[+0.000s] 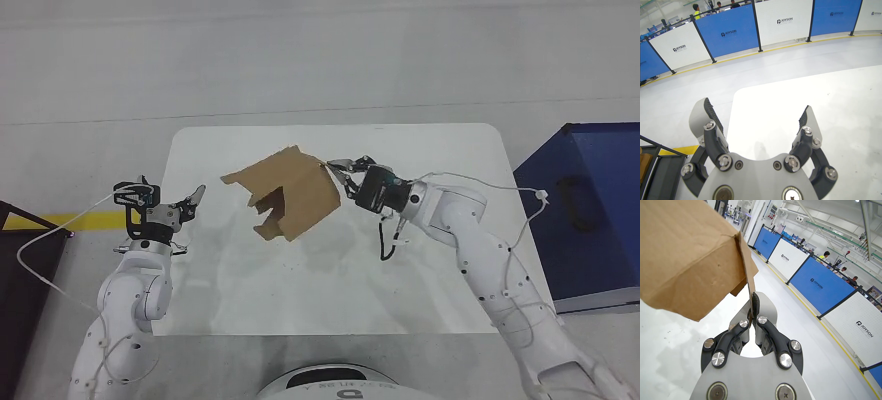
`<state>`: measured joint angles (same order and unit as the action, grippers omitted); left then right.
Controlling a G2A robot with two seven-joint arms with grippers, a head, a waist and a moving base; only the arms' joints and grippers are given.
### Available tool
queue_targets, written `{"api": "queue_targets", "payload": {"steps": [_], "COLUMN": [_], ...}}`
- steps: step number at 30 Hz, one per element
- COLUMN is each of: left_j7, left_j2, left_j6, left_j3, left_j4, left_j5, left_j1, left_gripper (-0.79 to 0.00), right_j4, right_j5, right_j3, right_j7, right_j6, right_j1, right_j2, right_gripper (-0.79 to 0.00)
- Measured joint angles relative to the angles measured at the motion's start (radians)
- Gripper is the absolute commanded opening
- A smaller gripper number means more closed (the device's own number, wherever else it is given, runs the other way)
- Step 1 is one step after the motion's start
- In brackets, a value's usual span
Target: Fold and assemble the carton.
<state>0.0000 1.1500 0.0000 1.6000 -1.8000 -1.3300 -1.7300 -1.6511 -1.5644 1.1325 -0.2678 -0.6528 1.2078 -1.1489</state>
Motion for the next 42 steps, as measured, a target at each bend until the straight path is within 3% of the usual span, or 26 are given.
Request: {"api": "queue_targets", "payload": {"steps": [9,13,15,20,24,28,31,34,39,40,42], "left_j7": [0.000,0.000,0.000,0.014,0.113,0.225,0.246,0.291,0.381,0.400,0.425], "left_j2": [0.000,0.000,0.000,-0.001,-0.008,-0.024,-0.038,-0.047,-0.058,-0.064,-0.075], "left_j6": [0.000,0.000,0.000,-0.018,-0.195,-0.547,-0.791,-0.941,-1.015,-1.013,-1.012], "left_j3": [0.000,0.000,0.000,-0.005,-0.034,-0.038,-0.029,-0.044,-0.078,-0.092,-0.106], "left_j4": [0.000,0.000,0.000,-0.012,-0.081,-0.106,-0.089,-0.077,-0.085,-0.093,-0.106], "left_j5": [0.000,0.000,0.000,-0.010,-0.063,0.045,0.048,-0.018,-0.066,-0.067,-0.073], "left_j1": [0.000,0.000,0.000,0.004,0.019,0.061,0.114,0.152,0.165,0.162,0.160], "left_gripper": [0.000,0.000,0.000,0.000,0.000,0.000,0.000,0.000,-0.028,-0.049,-0.172], "right_j4": [0.016,0.095,0.096,0.094,0.129,0.126,0.110,0.095,0.100,0.108,0.122], "right_j5": [0.092,0.405,0.497,0.400,0.460,0.484,0.493,0.527,0.607,0.627,0.657], "right_j3": [0.000,-0.030,-0.030,-0.030,-0.051,-0.070,-0.083,-0.110,-0.139,-0.145,-0.153], "right_j7": [-0.063,-0.021,-0.022,-0.025,0.002,0.090,0.113,0.148,0.194,0.206,0.226], "right_j6": [-0.051,-0.200,-0.197,-0.185,-0.213,-0.278,-0.337,-0.361,-0.359,-0.359,-0.359], "right_j1": [0.017,0.022,0.021,0.021,0.030,0.015,0.020,0.024,0.018,0.016,0.011], "right_j2": [0.000,-0.010,-0.010,-0.010,-0.013,-0.012,-0.009,-0.006,0.005,0.008,0.012], "right_gripper": [-0.785,-0.785,-0.785,-0.785,-0.785,-0.785,-0.785,-0.785,-0.785,-0.785,-0.785]}}
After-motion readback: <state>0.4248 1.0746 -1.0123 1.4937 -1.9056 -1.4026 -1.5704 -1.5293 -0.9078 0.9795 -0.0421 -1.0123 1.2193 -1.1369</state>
